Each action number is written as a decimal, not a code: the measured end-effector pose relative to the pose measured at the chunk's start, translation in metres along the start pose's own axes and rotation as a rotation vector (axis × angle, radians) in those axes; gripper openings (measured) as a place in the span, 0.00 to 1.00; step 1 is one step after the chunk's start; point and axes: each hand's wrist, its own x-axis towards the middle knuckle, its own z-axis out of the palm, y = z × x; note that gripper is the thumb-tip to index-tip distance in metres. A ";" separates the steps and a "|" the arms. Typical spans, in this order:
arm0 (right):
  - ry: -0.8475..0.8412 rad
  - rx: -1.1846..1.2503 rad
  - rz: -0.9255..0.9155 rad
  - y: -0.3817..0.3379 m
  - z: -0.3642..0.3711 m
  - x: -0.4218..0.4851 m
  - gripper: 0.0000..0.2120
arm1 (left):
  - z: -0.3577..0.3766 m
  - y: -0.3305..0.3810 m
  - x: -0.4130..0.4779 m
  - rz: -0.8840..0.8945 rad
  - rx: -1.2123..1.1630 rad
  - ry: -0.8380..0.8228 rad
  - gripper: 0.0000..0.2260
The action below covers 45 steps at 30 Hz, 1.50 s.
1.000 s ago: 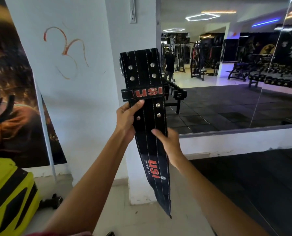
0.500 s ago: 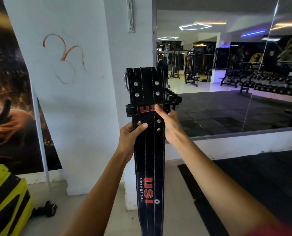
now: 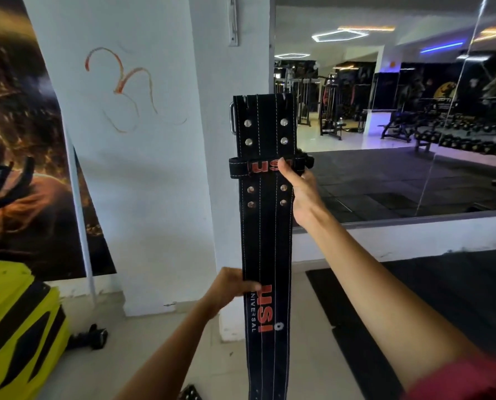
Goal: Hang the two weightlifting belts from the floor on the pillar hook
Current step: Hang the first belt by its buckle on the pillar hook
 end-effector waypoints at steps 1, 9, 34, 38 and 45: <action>0.001 -0.003 0.006 0.000 -0.001 -0.002 0.02 | -0.002 -0.001 -0.001 -0.022 0.074 -0.049 0.06; -0.082 -0.027 -0.063 0.000 -0.005 -0.013 0.02 | -0.035 0.139 0.021 0.318 -0.437 0.327 0.09; -0.207 -0.363 0.173 0.095 -0.076 -0.072 0.07 | -0.036 0.181 0.033 0.466 -0.582 0.353 0.08; -0.307 -0.506 0.205 0.064 -0.070 -0.057 0.29 | -0.029 0.158 0.034 0.414 -0.573 0.355 0.06; -0.013 -0.097 -0.067 -0.002 -0.019 -0.009 0.15 | -0.019 0.133 0.033 0.413 -0.508 0.334 0.05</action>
